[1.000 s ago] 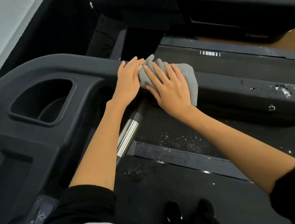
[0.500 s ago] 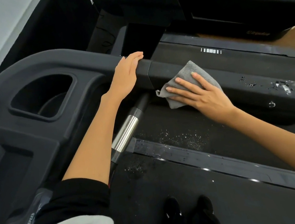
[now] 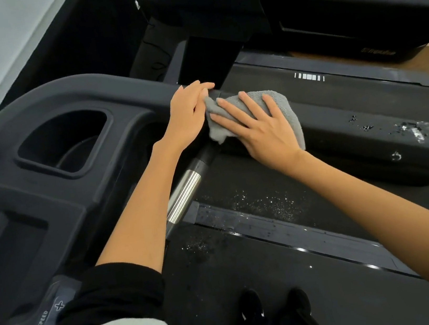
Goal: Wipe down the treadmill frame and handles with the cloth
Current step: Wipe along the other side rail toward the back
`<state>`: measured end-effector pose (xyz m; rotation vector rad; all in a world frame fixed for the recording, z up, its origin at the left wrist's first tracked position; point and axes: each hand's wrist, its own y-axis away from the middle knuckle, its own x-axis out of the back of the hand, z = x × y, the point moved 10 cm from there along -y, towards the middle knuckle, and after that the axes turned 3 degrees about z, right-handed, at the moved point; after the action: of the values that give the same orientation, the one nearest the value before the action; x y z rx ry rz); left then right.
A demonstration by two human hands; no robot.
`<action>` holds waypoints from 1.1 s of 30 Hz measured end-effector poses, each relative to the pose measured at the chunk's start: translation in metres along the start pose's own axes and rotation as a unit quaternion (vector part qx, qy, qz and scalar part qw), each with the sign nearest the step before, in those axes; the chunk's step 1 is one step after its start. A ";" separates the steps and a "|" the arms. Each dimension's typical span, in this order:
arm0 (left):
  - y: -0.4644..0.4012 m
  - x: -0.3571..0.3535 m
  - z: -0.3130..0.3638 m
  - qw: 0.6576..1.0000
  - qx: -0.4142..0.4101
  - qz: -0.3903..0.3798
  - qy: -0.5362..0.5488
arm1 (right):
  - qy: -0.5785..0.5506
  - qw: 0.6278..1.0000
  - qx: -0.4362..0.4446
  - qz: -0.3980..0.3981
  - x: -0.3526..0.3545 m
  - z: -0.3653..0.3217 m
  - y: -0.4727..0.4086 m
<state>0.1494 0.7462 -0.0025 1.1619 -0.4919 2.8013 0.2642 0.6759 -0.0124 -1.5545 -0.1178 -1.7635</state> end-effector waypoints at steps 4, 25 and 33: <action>0.005 -0.003 0.001 1.000 -0.007 0.011 -0.010 | -0.054 0.996 -0.073 0.006 0.001 0.003 -0.021; 0.013 -0.015 0.002 0.983 -0.017 -0.041 -0.178 | -0.085 0.946 -0.310 -0.049 0.002 0.083 0.005; 0.012 -0.019 -0.001 0.980 -0.004 -0.063 -0.187 | -0.091 0.953 -0.281 -0.060 -0.007 0.056 -0.026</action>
<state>0.1602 0.7368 -0.0197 1.6647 -0.4334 2.4774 0.2938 0.7274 0.0059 -2.1542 0.2265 -1.8418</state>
